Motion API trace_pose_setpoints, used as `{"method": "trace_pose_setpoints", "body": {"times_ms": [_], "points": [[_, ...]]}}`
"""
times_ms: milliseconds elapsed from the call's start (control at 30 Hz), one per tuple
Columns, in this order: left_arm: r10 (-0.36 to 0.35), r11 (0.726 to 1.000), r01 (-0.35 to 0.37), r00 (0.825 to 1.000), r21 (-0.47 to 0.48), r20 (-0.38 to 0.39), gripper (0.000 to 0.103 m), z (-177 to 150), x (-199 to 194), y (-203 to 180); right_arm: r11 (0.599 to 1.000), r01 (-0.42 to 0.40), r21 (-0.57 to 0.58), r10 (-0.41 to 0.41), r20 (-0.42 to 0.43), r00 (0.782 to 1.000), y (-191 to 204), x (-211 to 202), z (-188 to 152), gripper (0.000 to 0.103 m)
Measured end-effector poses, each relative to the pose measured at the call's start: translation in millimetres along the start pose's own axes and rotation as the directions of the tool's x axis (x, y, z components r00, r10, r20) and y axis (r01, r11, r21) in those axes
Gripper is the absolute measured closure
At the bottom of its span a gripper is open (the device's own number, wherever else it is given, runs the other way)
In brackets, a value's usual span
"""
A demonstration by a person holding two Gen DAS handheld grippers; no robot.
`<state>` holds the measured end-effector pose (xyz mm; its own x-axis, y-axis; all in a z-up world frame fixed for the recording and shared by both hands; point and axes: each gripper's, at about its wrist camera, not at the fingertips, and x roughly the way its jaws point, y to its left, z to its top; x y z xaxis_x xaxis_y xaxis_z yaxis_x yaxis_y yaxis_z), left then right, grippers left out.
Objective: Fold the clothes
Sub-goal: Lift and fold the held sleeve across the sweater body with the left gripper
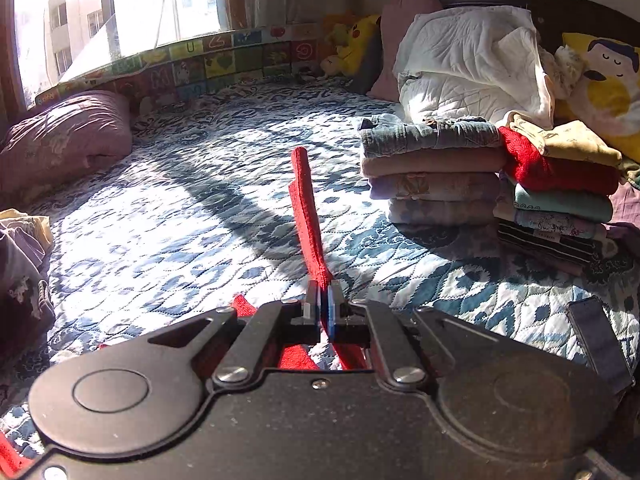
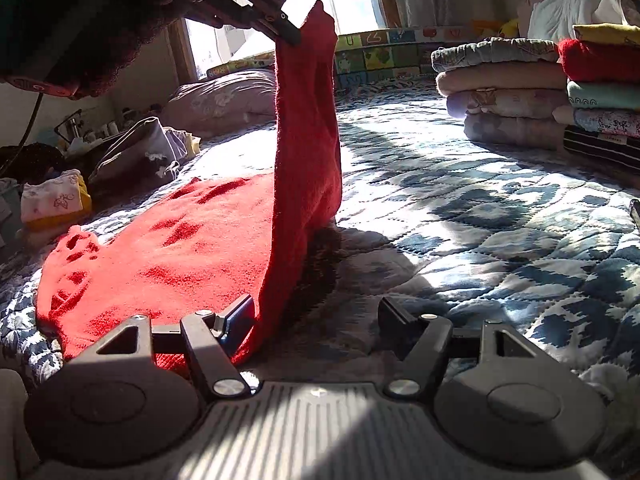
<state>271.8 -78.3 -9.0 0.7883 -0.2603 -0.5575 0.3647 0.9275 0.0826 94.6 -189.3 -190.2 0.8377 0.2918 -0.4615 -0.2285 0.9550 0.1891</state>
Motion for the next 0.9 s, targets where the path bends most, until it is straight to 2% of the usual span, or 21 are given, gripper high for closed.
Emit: {"method": "trace_pose_setpoints", "body": {"times_ms": [233, 300, 367, 433, 633, 900], "points": [[0.084, 0.992, -0.081, 0.996, -0.095, 0.029, 0.1, -28.8, -44.9, 72.4, 0.983, -0.009, -0.184, 0.006, -0.015, 1.0, 39.9, 7.2, -4.7, 0.043], [0.105, 0.988, -0.101, 0.994, -0.119, 0.025, 0.1, -40.0, -53.2, 90.8, 0.976, -0.015, -0.218, 0.011, -0.022, 1.0, 47.8, 9.3, -5.7, 0.052], [0.122, 0.983, -0.118, 0.992, -0.138, 0.019, 0.1, -51.0, -60.0, 106.3, 0.969, -0.023, -0.244, 0.016, -0.029, 0.999, 54.2, 10.9, -6.7, 0.069], [0.132, 0.979, -0.128, 0.991, -0.156, 0.018, 0.1, -61.6, -66.0, 117.8, 0.965, -0.031, -0.262, 0.023, -0.034, 0.999, 58.3, 11.8, -7.4, 0.077], [0.163, 0.965, -0.158, 0.987, -0.208, 0.009, 0.1, -99.9, -82.0, 149.6, 0.942, -0.012, -0.335, 0.006, -0.017, 1.0, 68.2, 9.8, -11.5, 0.077], [0.196, 0.945, -0.203, 0.979, -0.258, -0.051, 0.1, -157.8, -66.1, 178.6, 0.917, -0.018, -0.399, 0.017, -0.006, 1.0, 72.9, 5.3, -16.1, 0.077]]}}
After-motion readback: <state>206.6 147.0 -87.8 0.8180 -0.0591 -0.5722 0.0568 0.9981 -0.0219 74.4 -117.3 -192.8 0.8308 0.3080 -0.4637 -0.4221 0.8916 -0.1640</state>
